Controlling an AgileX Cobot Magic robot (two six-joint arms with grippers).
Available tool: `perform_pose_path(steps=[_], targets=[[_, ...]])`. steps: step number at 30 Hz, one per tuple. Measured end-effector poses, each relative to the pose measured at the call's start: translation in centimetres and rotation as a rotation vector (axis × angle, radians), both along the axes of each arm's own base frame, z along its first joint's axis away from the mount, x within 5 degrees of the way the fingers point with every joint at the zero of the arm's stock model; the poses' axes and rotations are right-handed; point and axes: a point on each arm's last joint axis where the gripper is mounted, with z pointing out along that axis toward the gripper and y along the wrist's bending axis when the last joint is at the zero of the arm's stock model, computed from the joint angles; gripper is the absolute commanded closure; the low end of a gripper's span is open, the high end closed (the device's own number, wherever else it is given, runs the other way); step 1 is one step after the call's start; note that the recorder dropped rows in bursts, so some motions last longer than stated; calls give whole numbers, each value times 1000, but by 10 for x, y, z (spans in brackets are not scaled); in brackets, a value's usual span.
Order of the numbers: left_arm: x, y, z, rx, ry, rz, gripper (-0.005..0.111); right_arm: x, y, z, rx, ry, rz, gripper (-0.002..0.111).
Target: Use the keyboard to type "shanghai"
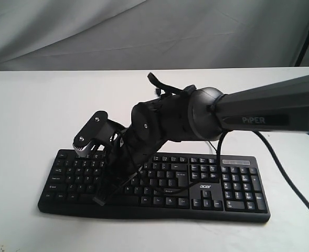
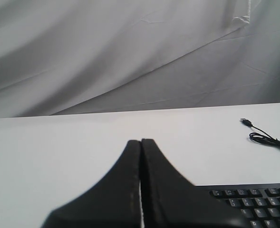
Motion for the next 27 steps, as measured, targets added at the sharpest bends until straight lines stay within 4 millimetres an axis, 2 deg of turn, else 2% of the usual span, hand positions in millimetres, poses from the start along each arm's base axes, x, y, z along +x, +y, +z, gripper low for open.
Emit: perform_pose_path(steps=[7, 11, 14, 17, 20, 23, 27], targets=[[0, 0, 0, 0, 0, 0, 107, 0, 1, -9, -8, 20, -11, 108], [0, 0, 0, 0, 0, 0, 107, 0, 1, -2, 4, 13, -10, 108], [0, 0, 0, 0, 0, 0, 107, 1, 4, 12, 25, -9, 2, 108], [0, 0, 0, 0, 0, 0, 107, 3, 18, 27, 66, -44, 22, 108], [0, 0, 0, 0, 0, 0, 107, 4, 38, 30, 89, -60, 54, 108], [0, 0, 0, 0, 0, 0, 107, 4, 60, 27, 89, -55, 91, 108], [0, 0, 0, 0, 0, 0, 107, 6, 76, 12, 56, -22, 119, 108]])
